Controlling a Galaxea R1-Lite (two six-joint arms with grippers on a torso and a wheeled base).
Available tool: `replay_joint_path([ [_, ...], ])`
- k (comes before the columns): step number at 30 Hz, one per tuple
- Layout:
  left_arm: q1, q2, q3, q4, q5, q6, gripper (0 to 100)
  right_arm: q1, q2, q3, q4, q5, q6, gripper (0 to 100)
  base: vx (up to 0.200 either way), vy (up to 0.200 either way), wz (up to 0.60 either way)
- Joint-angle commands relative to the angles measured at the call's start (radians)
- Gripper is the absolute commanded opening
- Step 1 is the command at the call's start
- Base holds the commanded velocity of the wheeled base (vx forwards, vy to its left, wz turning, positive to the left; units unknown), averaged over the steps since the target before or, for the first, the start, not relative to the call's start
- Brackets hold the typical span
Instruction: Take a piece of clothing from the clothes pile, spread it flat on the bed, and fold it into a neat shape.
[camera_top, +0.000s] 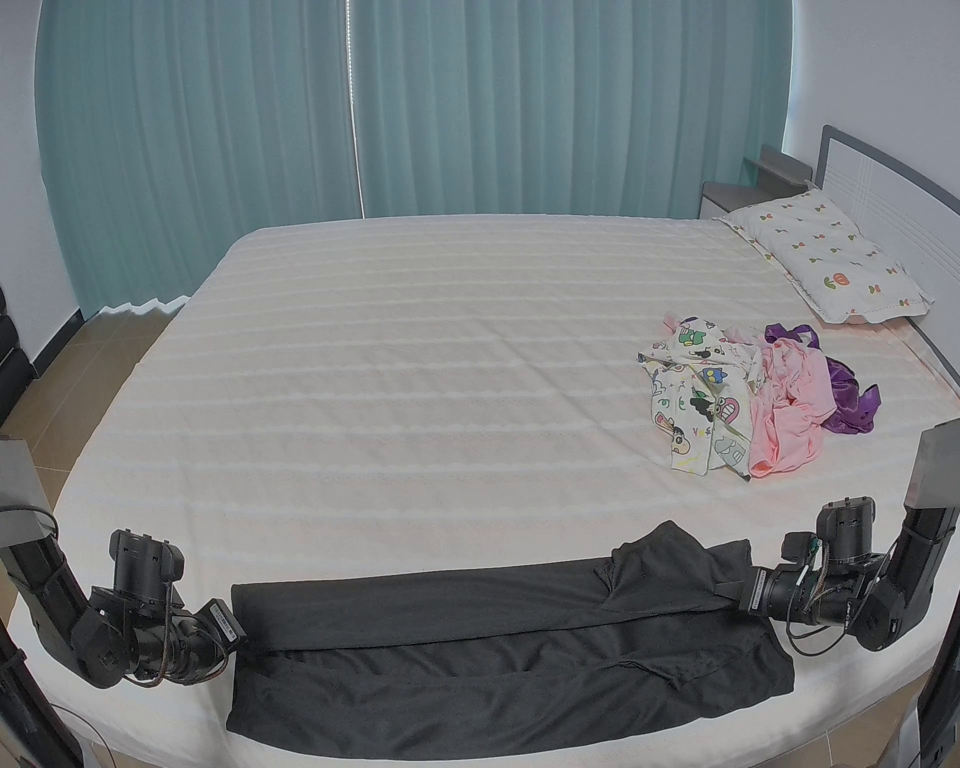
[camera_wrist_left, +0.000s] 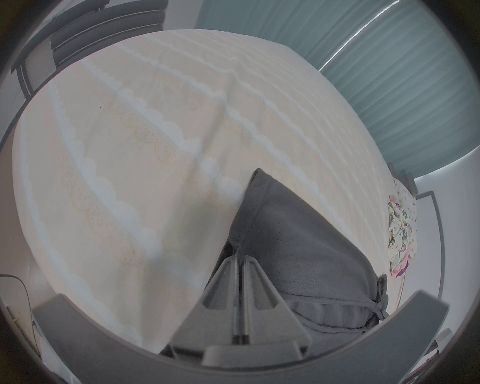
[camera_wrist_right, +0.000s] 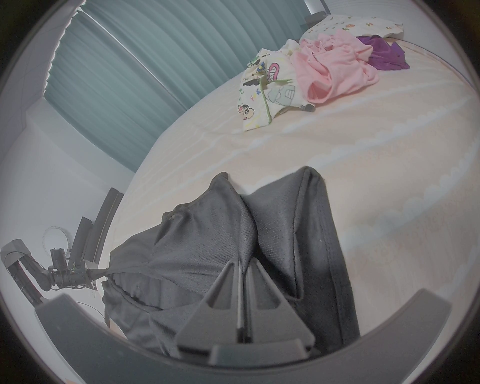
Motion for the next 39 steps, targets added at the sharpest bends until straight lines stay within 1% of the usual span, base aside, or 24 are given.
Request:
replay_joint_path([
  [1, -0.002, 0.025, 0.014, 0.0, 0.001, 0.007, 0, -0.007, 0.008, 0.024, -0.002, -0.001, -0.004, 0, 0.0, 0.0, 0.0],
  [8, -0.007, 0.026, 0.021, 0.0, -0.002, 0.004, 0, 0.001, 0.016, 0.044, -0.004, -0.004, -0.009, 0, 0.0, 0.0, 0.0],
  [9, -0.007, 0.026, 0.024, 0.0, -0.002, 0.004, 100, -0.005, 0.016, 0.045, -0.004, -0.004, -0.01, 0, 0.0, 0.0, 0.0],
  [12, -0.007, 0.026, 0.025, 0.002, -0.002, 0.004, 100, -0.014, 0.018, 0.045, -0.004, -0.004, -0.009, 0, 0.0, 0.0, 0.0],
  [13, -0.007, 0.026, 0.031, 0.002, -0.002, 0.004, 100, -0.022, 0.022, 0.047, -0.004, -0.004, -0.012, 100, 0.0, 0.0, 0.0],
  [20, -0.005, -0.008, 0.059, 0.0, -0.004, 0.0, 100, -0.031, -0.008, 0.054, -0.007, -0.004, -0.007, 100, 0.0, 0.0, 0.0],
  [24, -0.005, -0.064, 0.071, 0.0, -0.006, -0.014, 100, -0.088, -0.047, 0.077, -0.039, -0.003, 0.011, 100, 0.0, 0.0, 0.0],
  [25, -0.005, -0.064, 0.071, 0.0, -0.006, -0.014, 100, -0.088, -0.047, 0.077, -0.039, -0.003, 0.011, 100, 0.0, 0.0, 0.0],
  [27, -0.005, -0.127, 0.073, 0.0, -0.006, -0.04, 100, -0.132, -0.081, 0.097, -0.067, -0.003, 0.025, 100, 0.0, 0.0, 0.0],
  [31, -0.005, -0.209, 0.071, 0.002, -0.016, -0.083, 100, -0.172, -0.116, 0.108, -0.071, 0.0, 0.043, 100, 0.0, 0.0, 0.0],
  [32, -0.005, -0.235, 0.071, 0.002, -0.027, -0.1, 100, -0.181, -0.136, 0.107, -0.071, 0.0, 0.063, 100, 0.0, 0.0, 0.0],
  [34, -0.005, -0.255, 0.071, 0.002, -0.033, -0.108, 100, -0.181, -0.157, 0.104, -0.071, 0.0, 0.086, 100, 0.0, 0.0, 0.0],
  [35, -0.004, -0.276, 0.065, 0.003, -0.035, -0.112, 100, -0.18, -0.191, 0.1, -0.07, -0.001, 0.131, 100, 0.0, 0.0, 0.0],
  [36, -0.004, -0.287, 0.062, 0.003, -0.035, -0.115, 100, -0.172, -0.211, 0.1, -0.067, -0.003, 0.157, 100, 0.0, 0.0, 0.0],
  [37, -0.004, -0.287, 0.062, 0.003, -0.035, -0.115, 100, -0.172, -0.211, 0.1, -0.067, -0.003, 0.157, 100, 0.0, 0.0, 0.0],
  [38, -0.004, -0.299, 0.057, 0.006, -0.035, -0.115, 100, -0.146, -0.229, 0.108, -0.064, -0.004, 0.189, 100, 0.0, 0.0, 0.0],
  [39, -0.005, -0.299, 0.057, 0.006, -0.035, -0.115, 100, -0.125, -0.234, 0.113, -0.059, -0.006, 0.2, 100, 0.0, 0.0, 0.0],
])
